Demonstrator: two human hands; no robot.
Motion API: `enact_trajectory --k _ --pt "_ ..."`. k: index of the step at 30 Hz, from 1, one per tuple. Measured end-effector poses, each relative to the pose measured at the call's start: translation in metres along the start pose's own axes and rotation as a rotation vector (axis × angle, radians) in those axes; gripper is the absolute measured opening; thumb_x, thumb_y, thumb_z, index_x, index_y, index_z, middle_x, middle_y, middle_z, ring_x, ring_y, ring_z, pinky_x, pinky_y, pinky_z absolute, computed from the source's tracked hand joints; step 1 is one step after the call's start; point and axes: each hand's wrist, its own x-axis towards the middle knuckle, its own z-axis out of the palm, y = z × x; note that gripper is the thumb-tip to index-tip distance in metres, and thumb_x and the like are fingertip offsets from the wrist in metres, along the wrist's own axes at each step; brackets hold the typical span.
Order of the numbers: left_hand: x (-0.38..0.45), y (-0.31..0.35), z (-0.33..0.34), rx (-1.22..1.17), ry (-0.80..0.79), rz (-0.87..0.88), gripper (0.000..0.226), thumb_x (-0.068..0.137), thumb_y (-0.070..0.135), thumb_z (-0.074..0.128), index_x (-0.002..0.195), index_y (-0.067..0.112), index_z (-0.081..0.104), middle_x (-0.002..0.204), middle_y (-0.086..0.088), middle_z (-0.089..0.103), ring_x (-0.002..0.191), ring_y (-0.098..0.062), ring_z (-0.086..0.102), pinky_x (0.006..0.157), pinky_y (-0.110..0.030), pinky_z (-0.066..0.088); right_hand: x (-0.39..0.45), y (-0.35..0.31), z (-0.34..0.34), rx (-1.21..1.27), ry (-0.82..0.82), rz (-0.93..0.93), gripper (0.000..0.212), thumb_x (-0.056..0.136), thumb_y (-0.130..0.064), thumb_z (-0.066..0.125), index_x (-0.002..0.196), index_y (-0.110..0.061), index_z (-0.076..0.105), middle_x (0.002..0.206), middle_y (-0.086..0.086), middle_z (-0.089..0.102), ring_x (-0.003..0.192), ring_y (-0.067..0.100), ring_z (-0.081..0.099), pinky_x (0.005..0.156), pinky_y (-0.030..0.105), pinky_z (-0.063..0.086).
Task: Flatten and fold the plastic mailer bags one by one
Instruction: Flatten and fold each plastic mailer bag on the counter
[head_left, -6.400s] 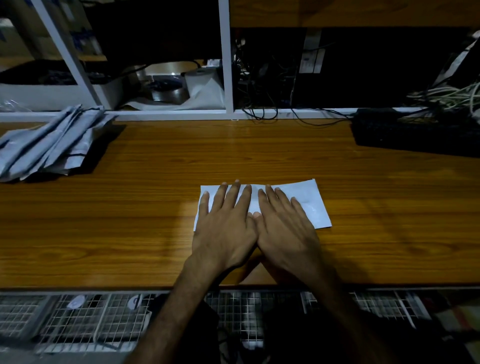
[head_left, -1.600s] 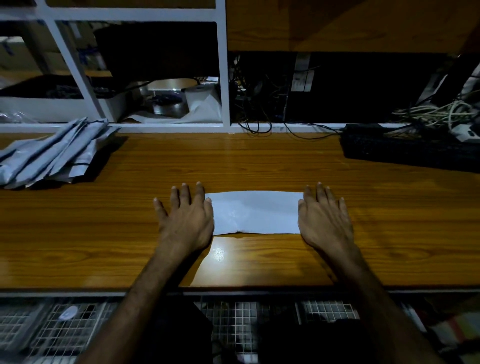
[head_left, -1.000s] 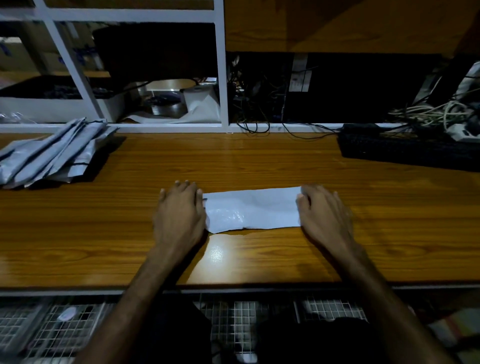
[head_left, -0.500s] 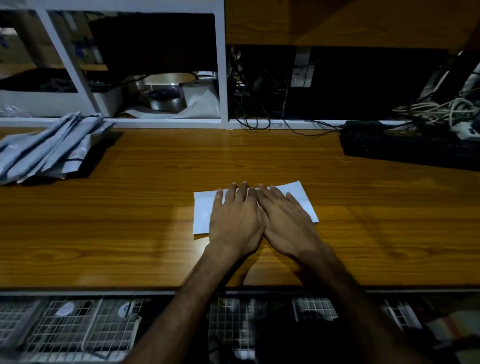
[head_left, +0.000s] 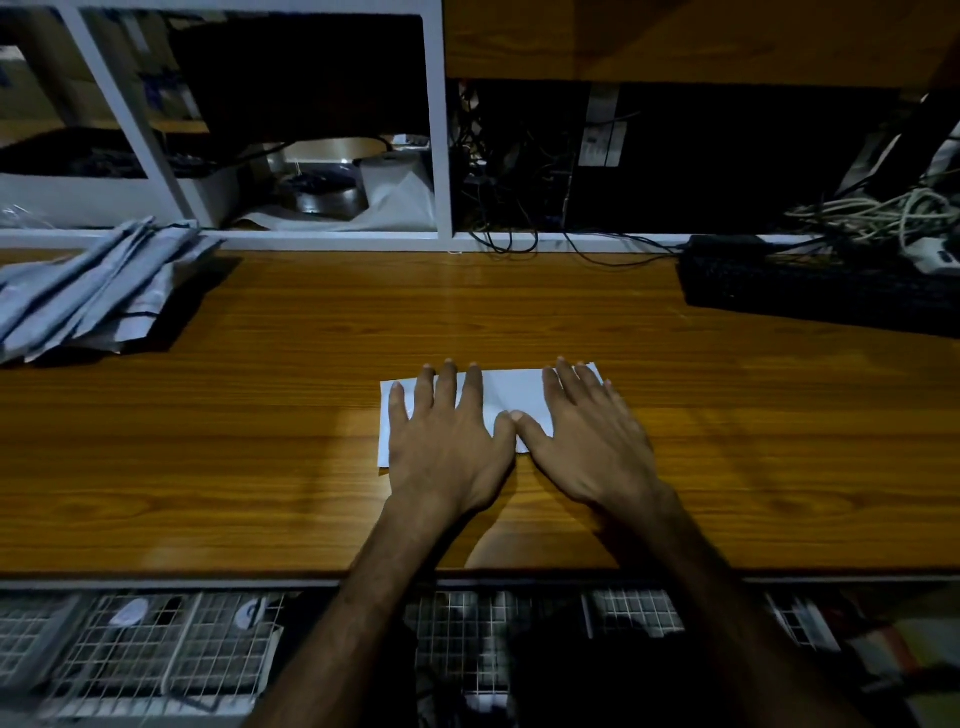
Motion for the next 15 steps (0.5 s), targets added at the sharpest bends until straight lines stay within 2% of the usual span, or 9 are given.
enact_trajectory --k 4,10,15 --pt "-0.003 -0.01 0.0 0.0 -0.004 -0.029 0.085 0.099 0.072 0.01 0.166 0.021 0.009 0.174 -0.004 0.005 0.161 -0.025 -0.002 0.125 -0.058 -0.007 -0.004 0.003 -0.004 -0.004 -0.019 0.039 0.097 0.094 -0.082 0.015 0.166 -0.017 0.003 0.174 0.002 -0.004 0.16 0.02 -0.005 0.13 0.046 0.001" --pt "-0.014 -0.024 -0.009 0.01 -0.019 -0.04 0.088 0.095 0.071 0.002 0.166 0.018 0.004 0.175 -0.004 -0.001 0.161 -0.023 -0.006 0.123 -0.06 -0.015 -0.003 0.012 -0.001 -0.023 0.003 0.079 0.111 0.085 -0.093 0.009 0.166 -0.018 0.002 0.174 0.003 -0.004 0.16 0.021 -0.004 0.129 0.048 0.001" --pt "-0.021 -0.047 -0.014 0.028 -0.081 -0.077 0.086 0.098 0.072 -0.002 0.165 0.019 -0.007 0.173 -0.004 -0.013 0.159 -0.026 -0.012 0.122 -0.063 -0.015 -0.004 0.022 -0.002 -0.02 0.015 0.084 0.107 0.088 -0.09 0.007 0.166 -0.017 0.002 0.174 0.002 -0.004 0.16 0.02 -0.003 0.129 0.048 -0.001"
